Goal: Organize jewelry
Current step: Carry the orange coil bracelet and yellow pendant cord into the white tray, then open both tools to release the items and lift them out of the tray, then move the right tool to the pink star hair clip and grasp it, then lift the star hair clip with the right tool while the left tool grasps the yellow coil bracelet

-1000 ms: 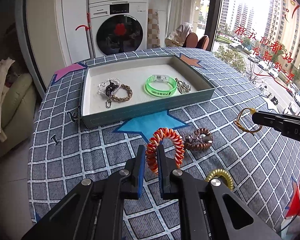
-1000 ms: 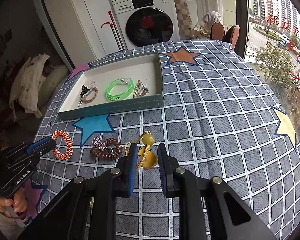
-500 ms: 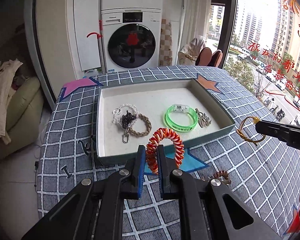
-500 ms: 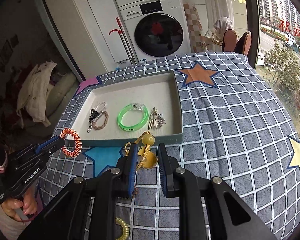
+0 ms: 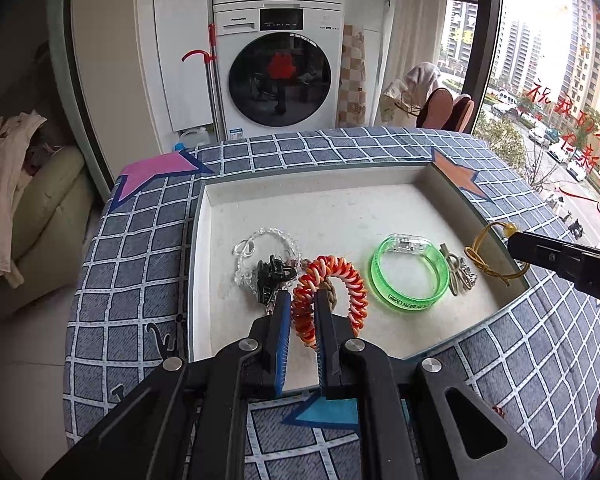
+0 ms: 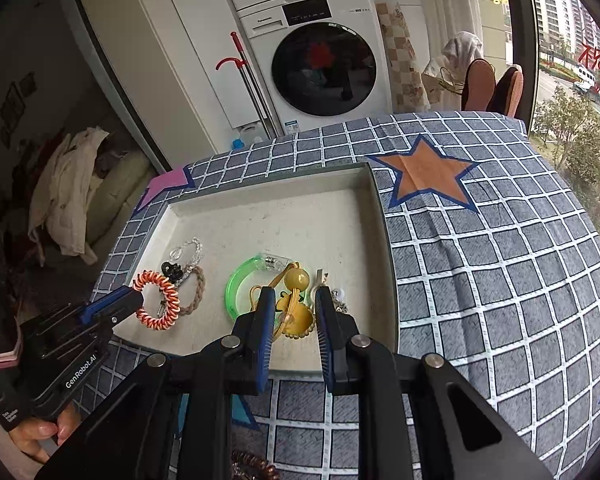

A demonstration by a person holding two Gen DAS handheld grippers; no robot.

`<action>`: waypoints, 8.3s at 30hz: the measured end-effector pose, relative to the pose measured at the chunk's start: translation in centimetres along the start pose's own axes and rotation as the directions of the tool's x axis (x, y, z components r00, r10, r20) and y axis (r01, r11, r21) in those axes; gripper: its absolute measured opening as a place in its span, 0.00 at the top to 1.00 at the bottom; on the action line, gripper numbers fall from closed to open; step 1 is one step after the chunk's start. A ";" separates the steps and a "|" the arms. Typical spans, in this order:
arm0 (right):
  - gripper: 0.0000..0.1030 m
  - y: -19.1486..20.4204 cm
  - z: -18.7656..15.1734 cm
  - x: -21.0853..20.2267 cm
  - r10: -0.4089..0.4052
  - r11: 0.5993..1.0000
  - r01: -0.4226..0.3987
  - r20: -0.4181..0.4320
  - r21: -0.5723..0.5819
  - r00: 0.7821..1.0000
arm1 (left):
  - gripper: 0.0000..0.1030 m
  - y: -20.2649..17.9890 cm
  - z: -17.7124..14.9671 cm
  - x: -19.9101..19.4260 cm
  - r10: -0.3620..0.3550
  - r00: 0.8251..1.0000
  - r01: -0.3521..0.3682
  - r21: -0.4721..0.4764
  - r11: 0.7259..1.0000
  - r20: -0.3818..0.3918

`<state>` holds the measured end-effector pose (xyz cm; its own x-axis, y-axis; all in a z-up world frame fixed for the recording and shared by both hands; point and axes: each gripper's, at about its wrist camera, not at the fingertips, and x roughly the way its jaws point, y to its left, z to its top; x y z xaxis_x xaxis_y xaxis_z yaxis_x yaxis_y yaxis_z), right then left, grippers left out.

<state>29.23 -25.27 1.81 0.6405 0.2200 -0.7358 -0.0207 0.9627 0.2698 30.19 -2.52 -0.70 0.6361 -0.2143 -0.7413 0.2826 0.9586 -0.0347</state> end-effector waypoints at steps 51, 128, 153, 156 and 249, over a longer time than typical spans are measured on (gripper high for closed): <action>0.41 -1.5 -2.9 -1.4 0.065 0.993 -0.066 0.015 0.097 0.998 | 0.69 -0.9 -0.1 3.8 0.132 0.991 -0.130 0.065 0.989 -0.033; 0.48 4.5 -13.5 -2.1 -0.011 0.973 -0.025 -0.154 -0.228 0.988 | 0.00 -0.6 -11.2 -5.5 0.107 0.993 -0.110 -0.056 0.992 -0.059; 0.83 7.2 -12.8 -1.5 -0.051 0.876 -0.045 -0.185 -0.480 0.981 | 0.00 0.0 -12.9 -7.2 0.080 0.995 -0.084 -0.068 0.994 -0.064; 0.83 7.4 -12.8 -1.4 -0.064 0.862 -0.040 -0.187 -0.505 0.980 | 0.00 -0.4 -13.2 -7.2 0.068 0.995 -0.072 -0.053 0.996 -0.073; 0.83 -0.1 -11.5 -7.4 0.119 0.990 -0.128 -0.136 -0.058 0.983 | 0.23 -11.6 -14.6 -6.0 -0.092 0.979 0.126 0.182 0.975 -0.183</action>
<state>15.69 -25.21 0.06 0.5229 0.3525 -0.7761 -0.1465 0.9341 0.3255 12.63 -9.64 -5.66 0.4648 -0.2636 -0.8452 0.4864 0.8737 -0.0050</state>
